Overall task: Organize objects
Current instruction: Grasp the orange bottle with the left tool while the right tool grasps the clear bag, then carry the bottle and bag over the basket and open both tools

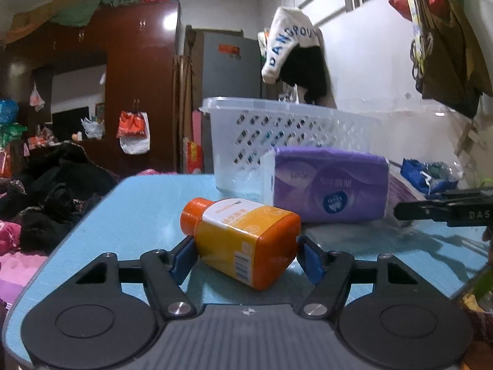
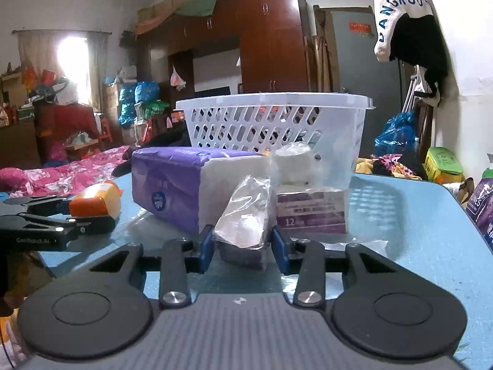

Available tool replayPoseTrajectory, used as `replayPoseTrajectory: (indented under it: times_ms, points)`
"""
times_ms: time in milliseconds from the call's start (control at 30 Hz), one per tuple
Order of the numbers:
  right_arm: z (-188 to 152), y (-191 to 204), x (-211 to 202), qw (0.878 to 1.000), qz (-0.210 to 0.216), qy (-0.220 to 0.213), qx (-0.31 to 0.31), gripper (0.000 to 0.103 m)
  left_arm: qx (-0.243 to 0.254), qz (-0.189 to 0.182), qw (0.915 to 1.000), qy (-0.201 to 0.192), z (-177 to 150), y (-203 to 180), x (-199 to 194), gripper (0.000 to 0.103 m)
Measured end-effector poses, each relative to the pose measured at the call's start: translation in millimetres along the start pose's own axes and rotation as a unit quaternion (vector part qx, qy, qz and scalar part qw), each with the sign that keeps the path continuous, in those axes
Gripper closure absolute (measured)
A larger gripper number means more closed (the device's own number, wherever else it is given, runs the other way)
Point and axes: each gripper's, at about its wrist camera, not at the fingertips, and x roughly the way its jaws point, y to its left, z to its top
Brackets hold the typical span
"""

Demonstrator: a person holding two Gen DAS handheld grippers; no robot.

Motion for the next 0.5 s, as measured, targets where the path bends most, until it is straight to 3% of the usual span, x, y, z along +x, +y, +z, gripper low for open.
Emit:
replayPoseTrajectory:
  times_ms: [500]
  points:
    - [17.4, -10.4, -20.6, 0.999, -0.007, -0.043, 0.009, 0.06, 0.017, -0.016, 0.9987, -0.047, 13.8, -10.4, -17.2, 0.03]
